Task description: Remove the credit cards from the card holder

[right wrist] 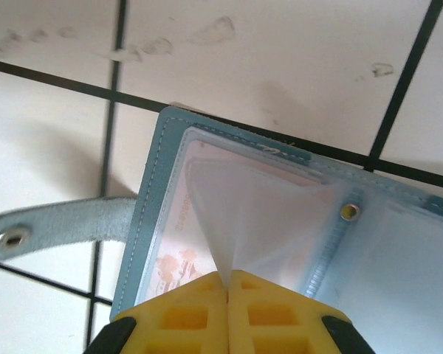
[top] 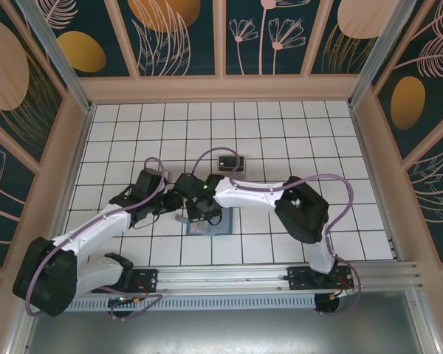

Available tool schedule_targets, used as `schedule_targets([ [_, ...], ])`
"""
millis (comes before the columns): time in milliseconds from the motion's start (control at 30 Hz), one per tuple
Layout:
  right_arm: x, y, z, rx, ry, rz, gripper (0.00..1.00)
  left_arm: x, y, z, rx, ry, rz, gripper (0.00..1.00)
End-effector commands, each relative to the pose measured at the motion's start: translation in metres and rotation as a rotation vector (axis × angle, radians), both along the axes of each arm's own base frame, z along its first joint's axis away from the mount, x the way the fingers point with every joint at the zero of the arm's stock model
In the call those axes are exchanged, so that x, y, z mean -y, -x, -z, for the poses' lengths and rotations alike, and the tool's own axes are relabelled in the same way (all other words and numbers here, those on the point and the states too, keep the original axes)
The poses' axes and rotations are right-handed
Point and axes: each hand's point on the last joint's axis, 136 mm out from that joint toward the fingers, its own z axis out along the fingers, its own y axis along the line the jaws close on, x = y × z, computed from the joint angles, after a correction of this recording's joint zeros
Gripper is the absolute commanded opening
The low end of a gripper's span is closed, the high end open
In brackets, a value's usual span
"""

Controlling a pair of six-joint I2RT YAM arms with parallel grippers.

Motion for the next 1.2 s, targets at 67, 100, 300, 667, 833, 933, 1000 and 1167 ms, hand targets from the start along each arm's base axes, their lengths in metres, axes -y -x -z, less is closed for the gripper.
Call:
schedule_targets([
  [67, -0.007, -0.006, -0.021, 0.016, -0.131, 0.036, 0.06, 0.019, -0.004, -0.03, 0.042, 0.089, 0.049, 0.1],
  [100, -0.007, -0.006, -0.021, 0.014, -0.146, 0.036, 0.06, 0.019, -0.003, -0.03, 0.039, 0.091, 0.048, 0.09],
  [300, -0.004, -0.005, -0.019, 0.022, -0.22, 0.045, 0.06, 0.032, 0.012, -0.009, -0.016, 0.113, 0.078, 0.07],
  [667, -0.009, -0.005, -0.028, -0.008, -0.401, 0.089, 0.06, 0.041, 0.03, 0.023, -0.109, 0.073, 0.067, 0.07],
  [833, -0.01, -0.004, -0.027, -0.031, -0.455, 0.116, 0.06, 0.022, 0.03, 0.028, -0.106, 0.0, -0.002, 0.08],
  [933, -0.01, -0.003, -0.025, -0.044, -0.47, 0.121, 0.06, 0.011, 0.031, 0.029, -0.101, -0.036, -0.042, 0.09],
  [1000, -0.01, -0.002, -0.024, -0.048, -0.481, 0.124, 0.07, 0.011, 0.032, 0.03, -0.103, -0.028, -0.044, 0.1],
  [1167, -0.006, -0.002, -0.022, -0.051, -0.489, 0.133, 0.07, 0.026, 0.042, 0.036, -0.148, 0.042, 0.018, 0.09],
])
